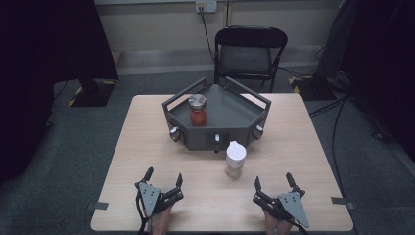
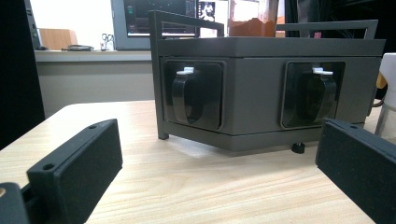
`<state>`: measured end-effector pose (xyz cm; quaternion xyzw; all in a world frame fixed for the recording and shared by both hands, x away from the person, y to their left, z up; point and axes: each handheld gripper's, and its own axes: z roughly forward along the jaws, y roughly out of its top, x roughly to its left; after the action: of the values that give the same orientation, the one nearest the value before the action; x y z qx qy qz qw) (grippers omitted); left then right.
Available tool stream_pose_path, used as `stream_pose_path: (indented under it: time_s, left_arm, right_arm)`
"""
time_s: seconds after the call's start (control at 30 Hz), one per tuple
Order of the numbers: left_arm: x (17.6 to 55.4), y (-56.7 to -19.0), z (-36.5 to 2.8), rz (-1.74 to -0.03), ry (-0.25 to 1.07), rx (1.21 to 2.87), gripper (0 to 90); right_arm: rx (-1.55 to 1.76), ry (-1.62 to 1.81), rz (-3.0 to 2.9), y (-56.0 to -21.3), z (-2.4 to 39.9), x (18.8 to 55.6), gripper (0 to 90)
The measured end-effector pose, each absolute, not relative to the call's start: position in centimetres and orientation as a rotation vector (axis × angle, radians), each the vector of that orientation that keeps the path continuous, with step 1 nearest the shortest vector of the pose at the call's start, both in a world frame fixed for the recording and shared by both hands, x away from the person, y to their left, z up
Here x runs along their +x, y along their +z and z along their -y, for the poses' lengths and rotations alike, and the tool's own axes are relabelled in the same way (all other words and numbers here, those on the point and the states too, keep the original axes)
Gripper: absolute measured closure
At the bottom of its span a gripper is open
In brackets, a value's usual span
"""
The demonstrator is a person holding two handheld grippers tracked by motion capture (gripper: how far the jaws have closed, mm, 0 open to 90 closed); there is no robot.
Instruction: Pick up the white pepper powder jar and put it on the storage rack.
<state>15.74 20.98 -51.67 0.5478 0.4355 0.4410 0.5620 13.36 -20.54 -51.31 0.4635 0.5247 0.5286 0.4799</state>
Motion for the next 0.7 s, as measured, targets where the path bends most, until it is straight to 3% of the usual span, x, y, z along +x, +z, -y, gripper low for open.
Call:
stream_pose_path:
  time_s: [0.7]
  left_arm:
    - [15.68, -51.66, -20.86, -1.032, 1.044, 1.287, 0.2]
  right_arm:
    - [1.151, 1.315, -1.274, -51.19, 20.90, 13.46, 0.0]
